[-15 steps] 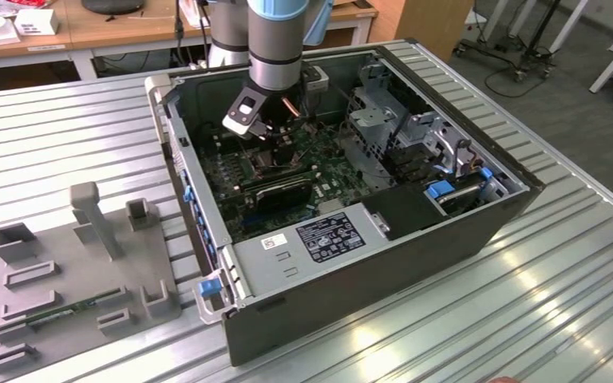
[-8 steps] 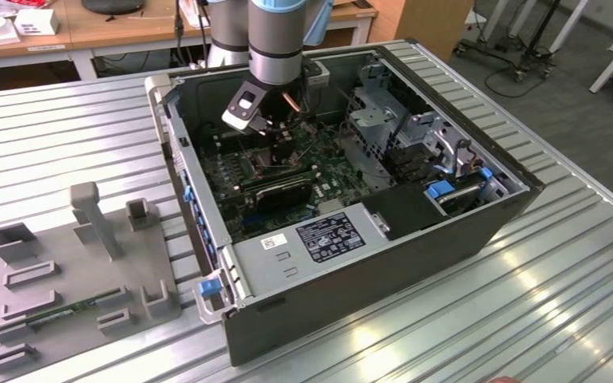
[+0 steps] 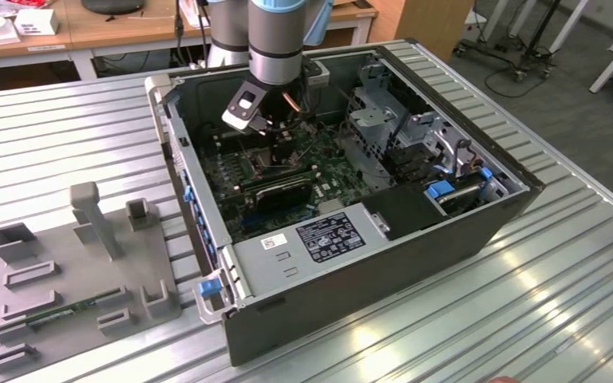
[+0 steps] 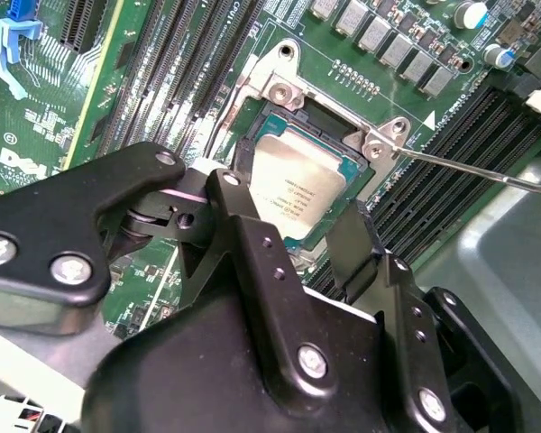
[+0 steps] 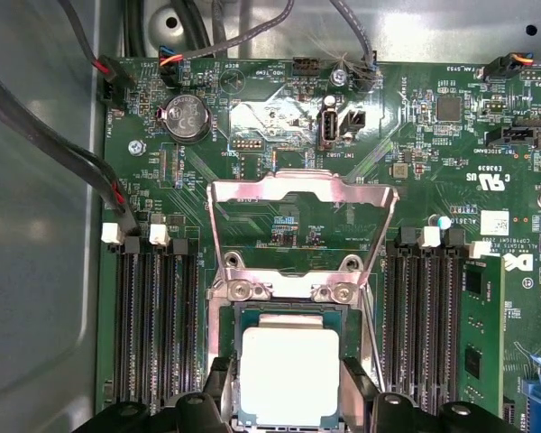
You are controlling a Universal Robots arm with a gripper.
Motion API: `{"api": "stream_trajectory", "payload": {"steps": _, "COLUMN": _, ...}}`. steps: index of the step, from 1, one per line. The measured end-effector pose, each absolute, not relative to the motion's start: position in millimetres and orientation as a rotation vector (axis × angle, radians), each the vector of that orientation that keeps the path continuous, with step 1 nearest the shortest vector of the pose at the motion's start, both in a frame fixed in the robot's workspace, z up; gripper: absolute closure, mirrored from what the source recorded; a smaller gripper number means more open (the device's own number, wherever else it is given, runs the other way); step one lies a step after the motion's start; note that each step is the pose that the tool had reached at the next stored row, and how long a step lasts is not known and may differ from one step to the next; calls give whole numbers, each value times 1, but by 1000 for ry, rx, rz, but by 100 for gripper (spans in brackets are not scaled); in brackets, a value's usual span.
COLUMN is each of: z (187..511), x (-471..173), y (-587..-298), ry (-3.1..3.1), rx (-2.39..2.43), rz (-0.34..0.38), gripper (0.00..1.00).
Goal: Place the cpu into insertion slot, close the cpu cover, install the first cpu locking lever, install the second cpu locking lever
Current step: 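Place the cpu into insertion slot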
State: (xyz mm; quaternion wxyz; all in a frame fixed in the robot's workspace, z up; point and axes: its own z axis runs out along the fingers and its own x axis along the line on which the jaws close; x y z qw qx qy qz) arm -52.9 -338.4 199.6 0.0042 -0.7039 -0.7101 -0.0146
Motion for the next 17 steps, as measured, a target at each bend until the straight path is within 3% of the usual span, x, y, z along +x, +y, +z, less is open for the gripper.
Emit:
{"api": "stream_trajectory", "payload": {"steps": 5, "z": 200, "x": -53, "y": -338, "ry": -2225, "rx": -2206, "rz": -46, "gripper": 42}}
{"api": "stream_trajectory", "payload": {"steps": 9, "z": 200, "x": -53, "y": -338, "ry": -2225, "rx": -2206, "rz": -45, "gripper": 60}}
{"api": "stream_trajectory", "payload": {"steps": 10, "z": 200, "x": -53, "y": -338, "ry": -2225, "rx": -2206, "rz": -45, "gripper": 60}}
{"api": "stream_trajectory", "payload": {"steps": 13, "z": 200, "x": -53, "y": -338, "ry": -2225, "rx": -2206, "rz": -45, "gripper": 78}}
{"api": "stream_trajectory", "payload": {"steps": 17, "z": 200, "x": -53, "y": -338, "ry": -2225, "rx": -2206, "rz": -46, "gripper": 89}}
